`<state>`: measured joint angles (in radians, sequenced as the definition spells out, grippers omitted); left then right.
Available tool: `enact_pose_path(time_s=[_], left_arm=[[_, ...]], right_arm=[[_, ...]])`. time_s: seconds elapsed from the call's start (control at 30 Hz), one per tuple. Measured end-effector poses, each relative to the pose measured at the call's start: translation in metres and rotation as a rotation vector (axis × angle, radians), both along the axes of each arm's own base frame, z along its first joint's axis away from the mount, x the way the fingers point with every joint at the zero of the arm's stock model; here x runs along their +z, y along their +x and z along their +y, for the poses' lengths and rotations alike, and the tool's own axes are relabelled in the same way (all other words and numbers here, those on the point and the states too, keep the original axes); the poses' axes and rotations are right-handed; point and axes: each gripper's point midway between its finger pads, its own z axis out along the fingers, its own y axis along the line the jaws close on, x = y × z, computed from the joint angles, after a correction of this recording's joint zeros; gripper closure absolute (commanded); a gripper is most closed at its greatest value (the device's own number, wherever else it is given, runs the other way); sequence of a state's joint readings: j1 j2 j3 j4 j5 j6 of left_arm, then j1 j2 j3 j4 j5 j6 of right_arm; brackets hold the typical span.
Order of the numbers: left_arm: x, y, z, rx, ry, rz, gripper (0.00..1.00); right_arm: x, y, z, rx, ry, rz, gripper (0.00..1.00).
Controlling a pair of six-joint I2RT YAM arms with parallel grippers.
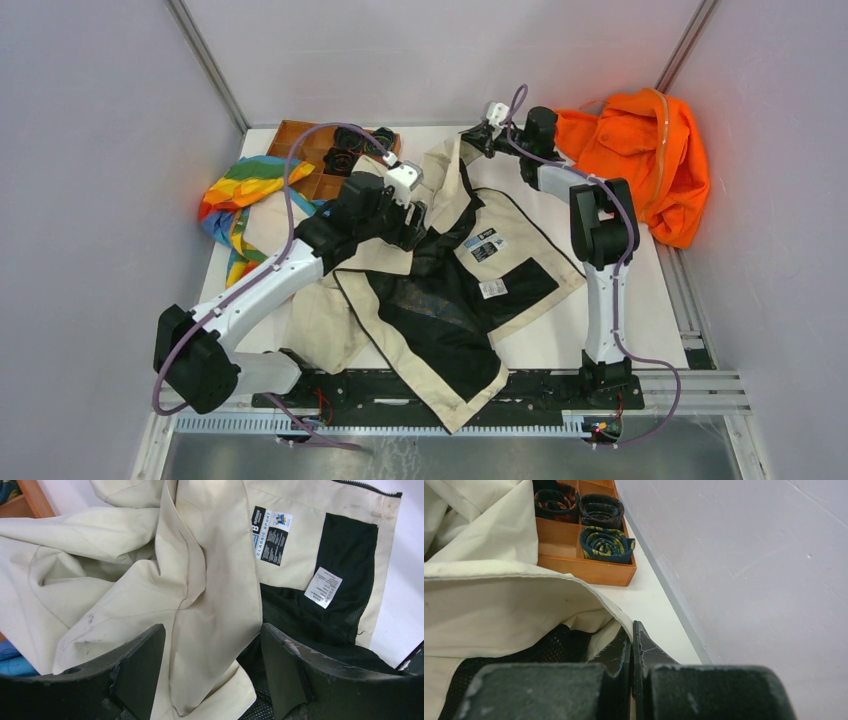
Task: Zip up the jacket
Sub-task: Flatten out the jacket at the center of the board.
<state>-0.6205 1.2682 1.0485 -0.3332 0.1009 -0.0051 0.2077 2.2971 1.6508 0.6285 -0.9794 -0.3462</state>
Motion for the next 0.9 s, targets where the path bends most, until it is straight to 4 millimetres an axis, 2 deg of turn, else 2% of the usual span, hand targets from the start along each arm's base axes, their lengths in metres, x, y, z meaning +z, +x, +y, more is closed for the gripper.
enact_pose_path(time_s=[0.23, 0.43, 0.53, 0.67, 0.73, 0.83, 0.9], left_arm=[[-0.015, -0.008, -0.012, -0.064, 0.067, -0.008, 0.24], [-0.021, -0.009, -0.008, -0.101, 0.118, -0.037, 0.24], [-0.026, -0.006, -0.003, -0.109, 0.163, -0.054, 0.29], [-0.036, -0.003, -0.001, -0.116, 0.202, -0.056, 0.46], [-0.042, -0.004, 0.002, -0.109, 0.217, -0.049, 0.62], [-0.049, -0.005, 0.004, -0.107, 0.226, -0.039, 0.95], [-0.050, -0.007, 0.005, -0.107, 0.225, -0.036, 0.98]], right_arm=[[0.002, -0.008, -0.002, 0.003, -0.006, 0.023, 1.00], [0.007, -0.015, -0.003, 0.003, -0.013, 0.042, 1.00], [0.011, -0.018, -0.003, 0.004, -0.015, 0.045, 1.00], [0.019, -0.024, -0.004, 0.004, -0.018, 0.059, 1.00], [0.025, -0.027, -0.005, 0.002, -0.019, 0.063, 1.00], [0.035, -0.033, -0.007, -0.004, -0.024, 0.068, 1.00], [0.041, -0.037, -0.009, -0.011, -0.032, 0.073, 1.00]])
